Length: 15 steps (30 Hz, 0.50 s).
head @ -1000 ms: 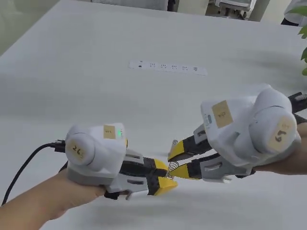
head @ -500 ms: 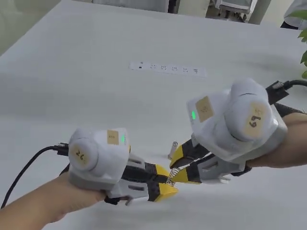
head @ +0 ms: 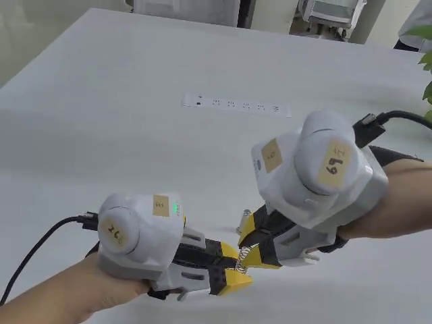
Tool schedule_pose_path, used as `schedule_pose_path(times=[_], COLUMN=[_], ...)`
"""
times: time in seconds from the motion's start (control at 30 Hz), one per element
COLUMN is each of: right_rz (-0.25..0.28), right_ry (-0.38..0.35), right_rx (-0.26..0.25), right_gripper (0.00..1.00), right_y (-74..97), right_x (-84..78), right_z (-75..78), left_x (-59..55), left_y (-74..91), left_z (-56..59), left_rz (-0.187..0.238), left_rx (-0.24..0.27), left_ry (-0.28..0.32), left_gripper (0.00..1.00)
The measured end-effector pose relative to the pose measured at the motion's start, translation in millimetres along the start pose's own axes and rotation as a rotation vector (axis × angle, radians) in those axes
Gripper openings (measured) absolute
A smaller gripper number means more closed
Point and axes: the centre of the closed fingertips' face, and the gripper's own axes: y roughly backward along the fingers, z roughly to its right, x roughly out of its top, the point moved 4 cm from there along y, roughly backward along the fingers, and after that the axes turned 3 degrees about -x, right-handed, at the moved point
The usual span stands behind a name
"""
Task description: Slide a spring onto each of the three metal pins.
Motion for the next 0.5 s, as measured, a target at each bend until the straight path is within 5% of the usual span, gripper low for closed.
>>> schedule_pose_path(times=[0.5], right_rz=[0.005], right_ry=[0.036], right_rx=[-0.008], right_gripper=[0.07], right_y=[4.8], right_x=[-2.8], right_z=[-2.1], left_x=[3.5], left_y=[-3.0], left_z=[1.7], left_rz=[0.017], left_rx=[0.015], left_ry=[-0.017], left_gripper=[0.02])
